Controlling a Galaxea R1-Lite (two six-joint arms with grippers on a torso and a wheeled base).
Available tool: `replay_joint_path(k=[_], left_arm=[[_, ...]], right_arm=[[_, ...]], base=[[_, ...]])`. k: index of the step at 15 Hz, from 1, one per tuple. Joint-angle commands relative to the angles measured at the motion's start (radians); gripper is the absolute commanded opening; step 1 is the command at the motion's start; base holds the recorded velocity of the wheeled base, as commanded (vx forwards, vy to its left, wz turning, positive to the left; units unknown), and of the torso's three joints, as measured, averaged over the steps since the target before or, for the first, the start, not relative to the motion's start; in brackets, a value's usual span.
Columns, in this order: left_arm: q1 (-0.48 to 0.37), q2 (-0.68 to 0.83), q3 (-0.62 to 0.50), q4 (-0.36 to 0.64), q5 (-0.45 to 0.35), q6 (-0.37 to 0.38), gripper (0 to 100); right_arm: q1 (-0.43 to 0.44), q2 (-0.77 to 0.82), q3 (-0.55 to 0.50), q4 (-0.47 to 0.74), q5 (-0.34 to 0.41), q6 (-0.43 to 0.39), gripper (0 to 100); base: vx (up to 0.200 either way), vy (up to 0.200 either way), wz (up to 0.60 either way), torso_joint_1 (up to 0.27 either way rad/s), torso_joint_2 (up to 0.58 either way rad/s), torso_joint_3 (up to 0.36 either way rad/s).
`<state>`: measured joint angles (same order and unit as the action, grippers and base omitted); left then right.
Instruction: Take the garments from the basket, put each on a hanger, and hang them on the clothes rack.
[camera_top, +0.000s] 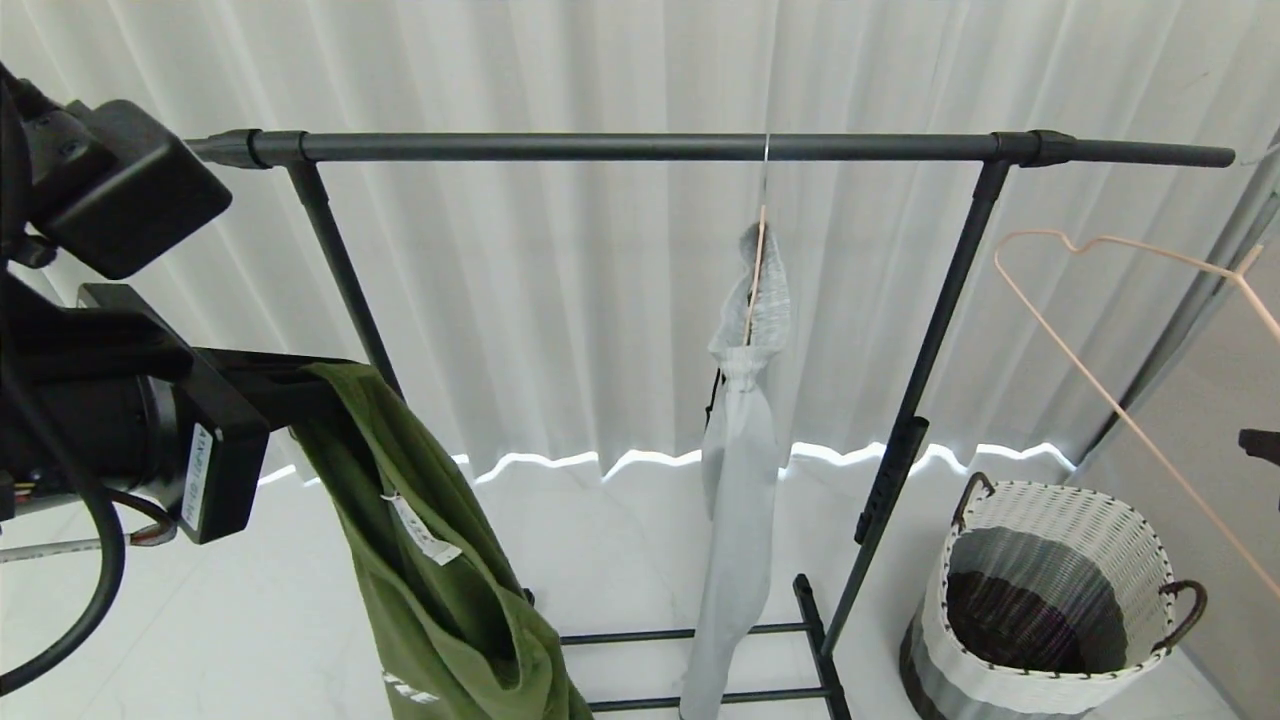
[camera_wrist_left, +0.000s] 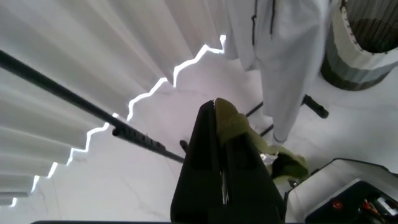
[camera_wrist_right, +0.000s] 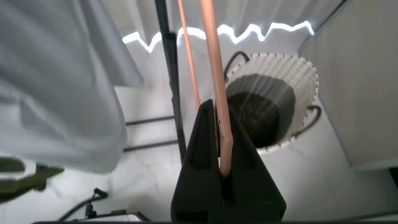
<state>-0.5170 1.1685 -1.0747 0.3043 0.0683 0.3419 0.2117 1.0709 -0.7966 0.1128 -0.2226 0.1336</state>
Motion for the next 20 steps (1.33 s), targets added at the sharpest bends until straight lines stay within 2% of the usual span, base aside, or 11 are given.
replay_joint_path(k=[1, 4, 6, 7, 9, 11, 13, 14, 16, 18, 20], left_arm=[[0.000, 0.003, 0.005, -0.001, 0.001, 0.000, 0], [0.000, 0.000, 0.021, -0.001, 0.001, 0.000, 0], [0.000, 0.000, 0.029, -0.001, 0.001, 0.000, 0], [0.000, 0.002, 0.038, -0.001, 0.001, 0.000, 0], [0.000, 0.007, 0.053, -0.001, 0.001, 0.002, 0], [0.000, 0.028, 0.053, -0.001, 0.004, -0.001, 0], [0.000, 0.063, 0.039, -0.001, 0.042, -0.008, 0], [0.000, 0.095, 0.024, -0.008, 0.071, -0.021, 0], [-0.008, 0.165, -0.016, -0.043, 0.119, -0.112, 0], [-0.028, 0.218, -0.074, -0.050, 0.176, -0.182, 0], [-0.035, 0.266, -0.122, -0.050, 0.182, -0.222, 0]], right_arm=[[0.005, -0.012, 0.008, -0.001, 0.000, 0.000, 0], [0.020, -0.014, 0.008, -0.002, 0.002, 0.000, 0], [0.041, -0.019, 0.007, -0.005, 0.002, 0.003, 0], [0.078, -0.035, 0.008, -0.002, 0.003, 0.004, 0], [0.176, -0.066, 0.011, -0.001, 0.008, 0.009, 0], [0.322, -0.086, 0.020, -0.001, 0.011, 0.012, 0], [0.465, -0.085, 0.033, -0.001, 0.020, 0.041, 0], [0.586, -0.085, 0.057, -0.002, 0.046, 0.069, 0], [0.719, -0.074, 0.114, -0.012, 0.063, 0.090, 0], [0.784, -0.068, 0.143, -0.027, 0.098, 0.092, 0], [0.819, -0.066, 0.143, -0.030, 0.163, 0.090, 0]], base=[[-0.200, 0.000, 0.00, 0.007, 0.00, 0.007], [-0.200, 0.000, 0.00, 0.002, 0.00, -0.001], [0.000, 0.000, 0.00, 0.000, 0.00, 0.000], [0.000, 0.000, 0.00, 0.000, 0.00, 0.000], [0.000, 0.000, 0.00, 0.000, 0.00, 0.000], [0.000, 0.000, 0.00, 0.000, 0.00, 0.000], [0.000, 0.000, 0.00, 0.000, 0.00, 0.000], [0.000, 0.000, 0.00, 0.000, 0.00, 0.000], [0.000, 0.000, 0.00, 0.000, 0.00, 0.000], [0.000, 0.000, 0.00, 0.000, 0.00, 0.000], [0.000, 0.000, 0.00, 0.000, 0.00, 0.000]])
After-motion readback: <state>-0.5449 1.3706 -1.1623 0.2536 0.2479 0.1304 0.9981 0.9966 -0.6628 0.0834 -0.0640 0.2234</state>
